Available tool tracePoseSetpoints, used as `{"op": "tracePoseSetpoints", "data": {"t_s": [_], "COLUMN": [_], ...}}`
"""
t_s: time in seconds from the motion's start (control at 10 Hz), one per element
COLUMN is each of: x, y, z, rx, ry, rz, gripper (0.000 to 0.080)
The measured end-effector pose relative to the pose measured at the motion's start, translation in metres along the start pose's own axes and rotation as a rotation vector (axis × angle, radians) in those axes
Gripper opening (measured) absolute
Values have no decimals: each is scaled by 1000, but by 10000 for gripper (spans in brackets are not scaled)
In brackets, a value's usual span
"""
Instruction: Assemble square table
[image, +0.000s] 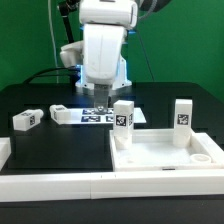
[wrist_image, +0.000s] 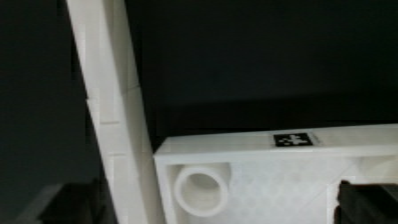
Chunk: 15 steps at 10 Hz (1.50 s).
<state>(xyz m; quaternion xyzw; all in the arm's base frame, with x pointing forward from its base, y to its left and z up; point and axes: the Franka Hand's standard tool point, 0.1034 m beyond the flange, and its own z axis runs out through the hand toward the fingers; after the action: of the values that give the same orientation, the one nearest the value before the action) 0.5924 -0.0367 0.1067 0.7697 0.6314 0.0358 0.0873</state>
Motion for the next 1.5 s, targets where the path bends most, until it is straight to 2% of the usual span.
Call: {"op": "tracePoseSetpoints", "data": {"t_s": [0.3,0.4,0.5,0.6,0.9,1.5], "x": [2,3,-5,-16,-45,-45], "y": [-1,-8,-16,-22,-61,-67], "z": [3,10,9,4,13,15], "rx": [1,-6,8,10,53,56], "ry": [1,8,0,-2,-19,-19], "rz": [193,287,333,390,614,671], "gripper": [648,648,648,648,648,648]}}
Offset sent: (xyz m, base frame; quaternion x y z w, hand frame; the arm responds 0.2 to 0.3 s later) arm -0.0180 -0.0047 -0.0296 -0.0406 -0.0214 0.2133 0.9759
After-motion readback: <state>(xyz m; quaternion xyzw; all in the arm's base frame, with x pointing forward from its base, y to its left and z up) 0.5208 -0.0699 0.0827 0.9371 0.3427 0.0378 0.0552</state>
